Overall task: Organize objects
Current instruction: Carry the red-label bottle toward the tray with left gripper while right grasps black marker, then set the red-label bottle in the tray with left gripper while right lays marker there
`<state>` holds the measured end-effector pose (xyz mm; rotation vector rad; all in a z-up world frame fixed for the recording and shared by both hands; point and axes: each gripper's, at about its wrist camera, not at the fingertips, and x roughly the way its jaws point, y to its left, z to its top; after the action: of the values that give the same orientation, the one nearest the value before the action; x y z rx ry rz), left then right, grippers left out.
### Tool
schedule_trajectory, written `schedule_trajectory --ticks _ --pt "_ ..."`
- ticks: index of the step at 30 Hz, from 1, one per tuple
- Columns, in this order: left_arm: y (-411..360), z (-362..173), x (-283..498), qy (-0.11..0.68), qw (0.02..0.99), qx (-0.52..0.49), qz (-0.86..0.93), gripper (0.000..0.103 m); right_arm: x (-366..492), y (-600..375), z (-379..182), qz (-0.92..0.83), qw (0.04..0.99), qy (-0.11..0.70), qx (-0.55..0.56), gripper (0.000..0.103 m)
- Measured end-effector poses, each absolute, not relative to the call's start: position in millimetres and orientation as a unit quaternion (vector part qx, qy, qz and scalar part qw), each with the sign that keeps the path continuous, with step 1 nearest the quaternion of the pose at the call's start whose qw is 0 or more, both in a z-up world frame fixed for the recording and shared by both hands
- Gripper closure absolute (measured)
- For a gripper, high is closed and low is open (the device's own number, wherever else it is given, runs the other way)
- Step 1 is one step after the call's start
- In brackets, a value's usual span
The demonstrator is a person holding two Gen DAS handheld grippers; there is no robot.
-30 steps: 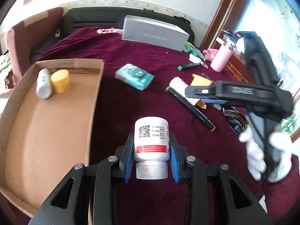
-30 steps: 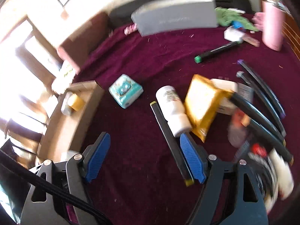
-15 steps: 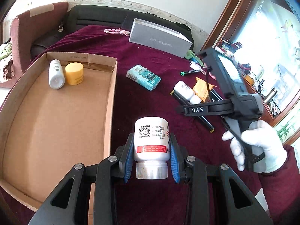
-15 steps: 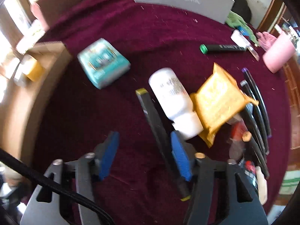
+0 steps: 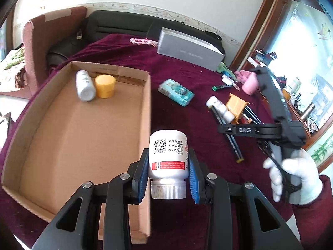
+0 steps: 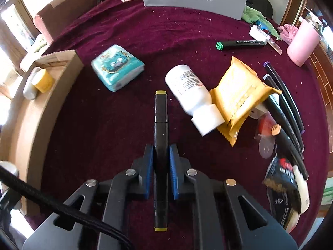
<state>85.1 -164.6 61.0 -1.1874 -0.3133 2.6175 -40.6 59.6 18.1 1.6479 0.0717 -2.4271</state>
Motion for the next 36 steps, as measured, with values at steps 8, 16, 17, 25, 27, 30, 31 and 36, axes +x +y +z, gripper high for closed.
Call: schedule_trajectory --ticks 8,16,17,25,27,30,31,36 --pt "-200 83 79 -0.094 0.076 -0.389 0.913 0.074 -13 33 62 -0.829 0.171 -0.022 0.531 0.09" --pt "-228 98 50 -0.044 0.022 -0.375 0.926 0.074 -15 -27 81 -0.806 0.262 -0.056 0.528 0.09" --pt "-229 97 46 -0.04 0.021 -0.377 0.925 0.074 -17 -36 81 -0.803 0.268 -0.058 0.53 0.09" --pt "-237 67 -6 -0.039 0.024 -0.434 0.9 0.074 -52 -89 60 -0.78 0.271 -0.072 0.559 0.09" --pt "-237 62 -13 -0.037 0.026 -0.443 0.895 0.074 -63 -97 54 -0.781 0.26 -0.07 0.564 0.09" --pt "-239 52 -24 -0.044 0.033 -0.459 0.886 0.074 -75 -105 48 -0.778 0.251 -0.071 0.571 0.09" --pt "-240 48 -29 -0.045 0.035 -0.467 0.882 0.074 -79 -108 45 -0.778 0.246 -0.07 0.574 0.09" --pt "-240 35 -42 -0.047 0.036 -0.492 0.869 0.074 -90 -118 34 -0.78 0.228 -0.059 0.58 0.09"
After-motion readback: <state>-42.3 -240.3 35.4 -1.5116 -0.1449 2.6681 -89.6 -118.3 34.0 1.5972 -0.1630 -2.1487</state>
